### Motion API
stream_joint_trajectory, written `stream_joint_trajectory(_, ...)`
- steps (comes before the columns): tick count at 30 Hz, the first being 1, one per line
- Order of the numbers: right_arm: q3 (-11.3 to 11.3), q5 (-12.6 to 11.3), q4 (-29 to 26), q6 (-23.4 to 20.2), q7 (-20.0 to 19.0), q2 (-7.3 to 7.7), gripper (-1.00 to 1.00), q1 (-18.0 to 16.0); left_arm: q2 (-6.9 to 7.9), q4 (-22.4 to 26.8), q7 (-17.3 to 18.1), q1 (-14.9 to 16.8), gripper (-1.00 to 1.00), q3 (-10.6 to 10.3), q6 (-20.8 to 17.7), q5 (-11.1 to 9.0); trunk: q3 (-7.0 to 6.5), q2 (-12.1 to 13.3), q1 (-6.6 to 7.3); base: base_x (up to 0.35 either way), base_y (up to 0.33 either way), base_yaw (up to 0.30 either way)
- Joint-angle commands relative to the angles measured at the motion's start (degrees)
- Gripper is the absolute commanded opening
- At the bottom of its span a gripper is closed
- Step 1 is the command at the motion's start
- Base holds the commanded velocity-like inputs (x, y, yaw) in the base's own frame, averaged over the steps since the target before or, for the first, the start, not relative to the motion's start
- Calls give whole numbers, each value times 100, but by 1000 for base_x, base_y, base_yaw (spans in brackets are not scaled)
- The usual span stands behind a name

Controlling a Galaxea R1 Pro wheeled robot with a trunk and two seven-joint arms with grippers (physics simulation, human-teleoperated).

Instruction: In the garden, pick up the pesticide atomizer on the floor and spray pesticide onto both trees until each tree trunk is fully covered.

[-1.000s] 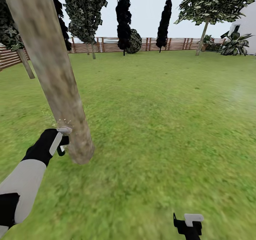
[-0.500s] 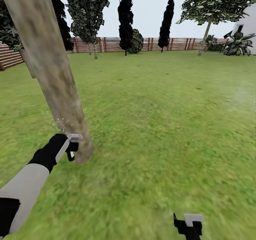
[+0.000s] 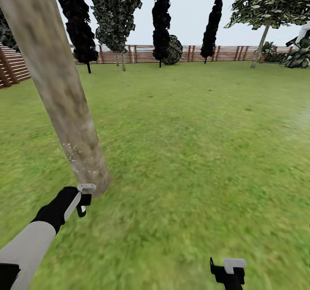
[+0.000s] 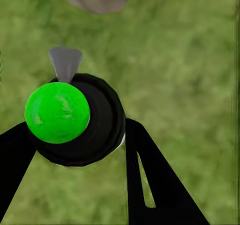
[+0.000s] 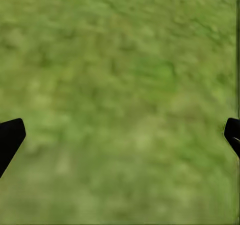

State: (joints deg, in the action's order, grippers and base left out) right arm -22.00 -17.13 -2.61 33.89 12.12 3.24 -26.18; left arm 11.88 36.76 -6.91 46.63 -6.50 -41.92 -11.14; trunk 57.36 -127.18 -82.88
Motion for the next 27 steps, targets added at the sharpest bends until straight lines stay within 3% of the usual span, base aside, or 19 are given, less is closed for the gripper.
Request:
stream_joint_trajectory(1,-50,-27,-3,4,28,1,100,-1,-13,33,-66,-2,-100,-21,-9,-82,5,-2,-1,196,-230,2)
stream_joint_trajectory(7,-50,-29,-2,4,28,-7,100,-1,-39,50,-73,-5,-100,5,-1,-98,5,-2,-1,209,-211,18)
stream_joint_trajectory(22,-50,-30,-2,4,28,-14,100,-2,-74,51,-73,-5,-100,8,-1,-108,5,-2,-1,103,-265,265)
stream_joint_trajectory(27,-50,-32,-2,4,28,-8,100,-1,-74,51,-73,-5,-100,8,-1,-111,5,-2,-1,91,-270,64)
